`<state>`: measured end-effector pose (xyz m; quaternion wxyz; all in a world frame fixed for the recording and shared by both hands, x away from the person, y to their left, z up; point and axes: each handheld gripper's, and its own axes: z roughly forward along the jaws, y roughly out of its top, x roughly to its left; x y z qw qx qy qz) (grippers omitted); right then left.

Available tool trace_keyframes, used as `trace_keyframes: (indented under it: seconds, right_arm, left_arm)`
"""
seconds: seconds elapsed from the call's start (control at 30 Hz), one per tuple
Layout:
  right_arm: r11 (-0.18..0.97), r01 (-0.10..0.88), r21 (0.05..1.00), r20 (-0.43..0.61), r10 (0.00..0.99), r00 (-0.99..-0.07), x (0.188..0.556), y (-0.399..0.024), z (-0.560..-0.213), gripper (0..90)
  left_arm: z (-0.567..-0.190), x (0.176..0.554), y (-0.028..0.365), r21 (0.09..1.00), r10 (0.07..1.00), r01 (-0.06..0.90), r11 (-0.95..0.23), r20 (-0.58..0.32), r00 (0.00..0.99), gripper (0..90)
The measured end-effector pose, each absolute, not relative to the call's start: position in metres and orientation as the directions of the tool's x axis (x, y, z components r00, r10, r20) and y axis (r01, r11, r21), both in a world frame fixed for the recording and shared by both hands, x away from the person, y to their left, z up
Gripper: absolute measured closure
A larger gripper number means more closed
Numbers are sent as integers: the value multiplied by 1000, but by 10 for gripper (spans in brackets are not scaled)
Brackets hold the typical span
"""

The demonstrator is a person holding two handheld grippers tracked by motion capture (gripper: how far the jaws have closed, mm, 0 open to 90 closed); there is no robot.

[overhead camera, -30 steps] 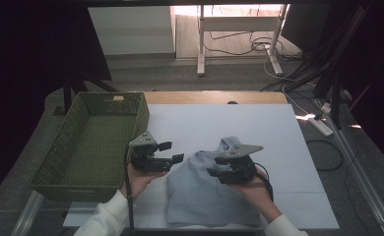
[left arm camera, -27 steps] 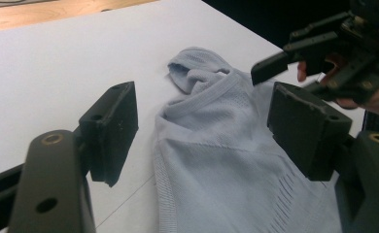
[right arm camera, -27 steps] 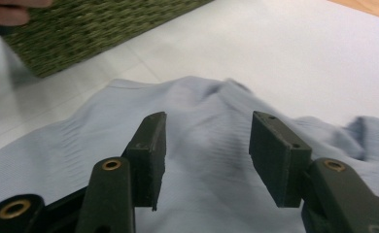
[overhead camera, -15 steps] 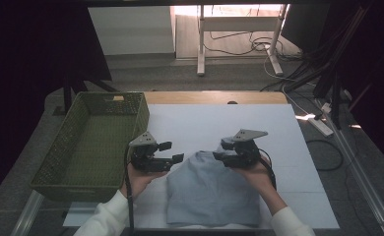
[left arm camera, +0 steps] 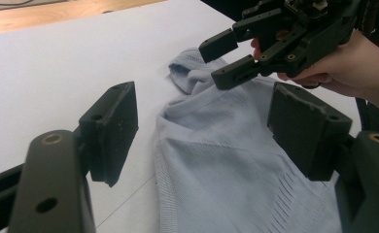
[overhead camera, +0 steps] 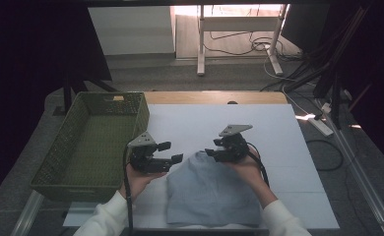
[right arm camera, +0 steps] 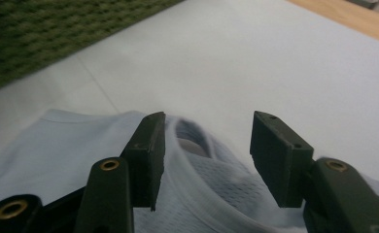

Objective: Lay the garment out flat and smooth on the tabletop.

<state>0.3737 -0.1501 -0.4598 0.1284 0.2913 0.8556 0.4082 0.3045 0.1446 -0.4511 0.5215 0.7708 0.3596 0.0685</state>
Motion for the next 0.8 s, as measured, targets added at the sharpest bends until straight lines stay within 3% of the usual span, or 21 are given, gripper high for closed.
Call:
trace_keyframes:
  seconds: [0.13, 0.43, 0.8]
  right_arm:
    - [438, 435, 787, 55, 653, -755, 383, -168, -457, 474]
    - [404, 487, 774, 36, 741, -671, 412, -201, -468, 470]
    - [342, 558, 756, 97, 784, -613, 434, -221, -487, 470]
  left_arm:
    - [-450, 305, 146, 856, 627, 480, -193, -269, 731, 275]
    - [-451, 305, 143, 853, 625, 481, -202, -266, 734, 275]
    - [-452, 305, 147, 852, 633, 486, -196, -269, 726, 274]
